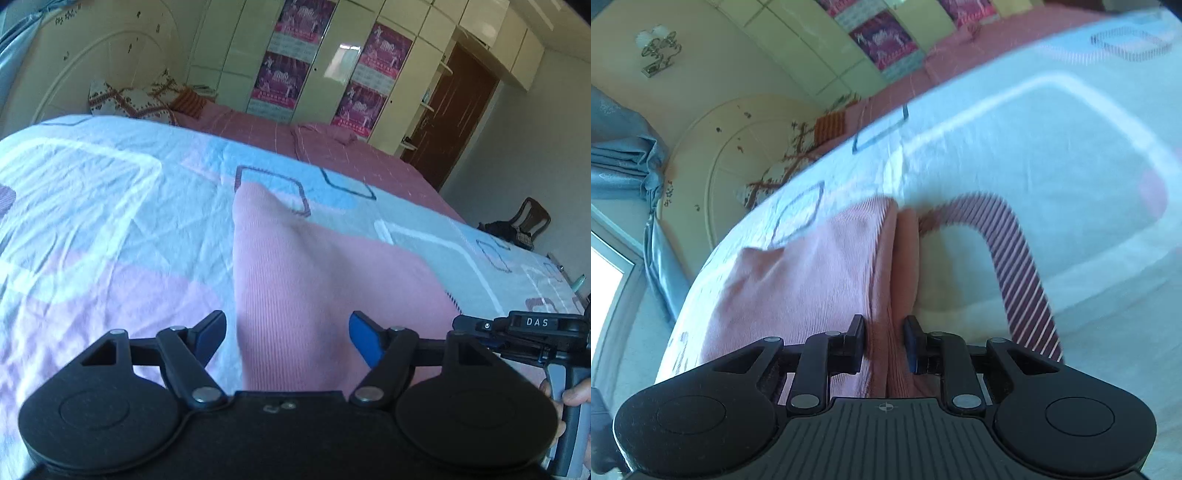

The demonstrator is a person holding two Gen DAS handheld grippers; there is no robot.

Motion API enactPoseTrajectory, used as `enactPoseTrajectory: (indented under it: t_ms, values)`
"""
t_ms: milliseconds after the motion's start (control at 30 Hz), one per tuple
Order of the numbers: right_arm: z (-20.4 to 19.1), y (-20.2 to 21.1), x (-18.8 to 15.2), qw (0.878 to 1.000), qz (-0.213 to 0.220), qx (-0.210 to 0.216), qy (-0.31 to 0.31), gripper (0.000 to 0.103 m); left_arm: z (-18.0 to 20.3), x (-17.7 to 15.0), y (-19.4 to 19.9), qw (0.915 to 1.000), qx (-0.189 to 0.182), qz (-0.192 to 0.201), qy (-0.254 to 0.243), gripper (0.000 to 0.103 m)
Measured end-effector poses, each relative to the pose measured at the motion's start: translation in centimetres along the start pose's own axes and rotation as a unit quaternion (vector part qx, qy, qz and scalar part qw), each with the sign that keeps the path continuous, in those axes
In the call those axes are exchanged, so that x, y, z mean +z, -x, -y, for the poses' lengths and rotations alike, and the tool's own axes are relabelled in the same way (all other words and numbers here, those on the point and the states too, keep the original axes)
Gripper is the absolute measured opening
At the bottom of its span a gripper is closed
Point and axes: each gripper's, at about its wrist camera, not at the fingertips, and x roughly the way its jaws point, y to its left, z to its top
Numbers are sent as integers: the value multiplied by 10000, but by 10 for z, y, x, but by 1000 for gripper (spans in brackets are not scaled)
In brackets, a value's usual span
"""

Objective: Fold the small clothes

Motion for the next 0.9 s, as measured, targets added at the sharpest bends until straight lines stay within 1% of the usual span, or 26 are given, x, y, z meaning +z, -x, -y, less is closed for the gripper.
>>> enactPoseTrajectory:
  t_ms: [67, 133, 167, 200, 267, 367, 400, 433, 500, 533, 600, 667, 700, 800, 900]
  values:
    - [-14, 6, 7, 9993, 256, -45, 275, 20, 1, 9, -5, 10000, -24, 56, 52, 71]
    - [-28, 3, 16, 9979, 386, -50, 522, 20, 2, 15, -17, 9999, 76, 60, 61, 65]
    - [-33, -1, 17, 9972, 414, -57, 617, 20, 3, 16, -25, 9999, 140, -4, 43, 64]
    - [-38, -7, 18, 9969, 402, -39, 676, 20, 4, 16, -35, 9997, 219, -126, 13, 60]
    - [-45, -21, 16, 9965, 287, -78, 785, 20, 6, 8, -52, 9986, 362, -375, -88, 61]
    - [-45, -45, 7, 9928, 69, -496, 1087, 20, 9, 4, -59, 9979, 460, -431, -170, 63]
    - [-43, -53, 4, 9918, -35, -615, 1119, 13, 10, 4, -60, 9976, 500, -445, -183, 64]
    - [-39, -57, 2, 9913, -46, -679, 1130, 10, 11, 4, -61, 9973, 541, -456, -185, 66]
    - [-37, -58, 2, 9909, -32, -716, 1135, 9, 12, 5, -60, 9967, 623, -493, -160, 70]
    - [-38, -57, 3, 9908, -50, -729, 1135, 9, 13, 6, -58, 9964, 662, -507, -159, 72]
    - [-43, -48, 2, 9908, -13, -701, 1160, 9, 16, 8, -51, 9958, 730, -514, -198, 72]
    - [-48, -31, -1, 9916, 94, -575, 1151, 10, 21, 8, -42, 9950, 811, -494, -309, 72]
    - [-54, -21, -4, 9908, 146, -515, 1241, 10, 25, 6, -36, 9946, 827, -488, -399, 72]
    - [-67, 4, -21, 9852, 193, -499, 1631, 10, 37, -1, -18, 9924, 879, -466, -725, 73]
    - [-69, 24, -43, 9835, 149, -476, 1739, 10, 47, -16, 0, 9906, 893, -483, -914, 75]
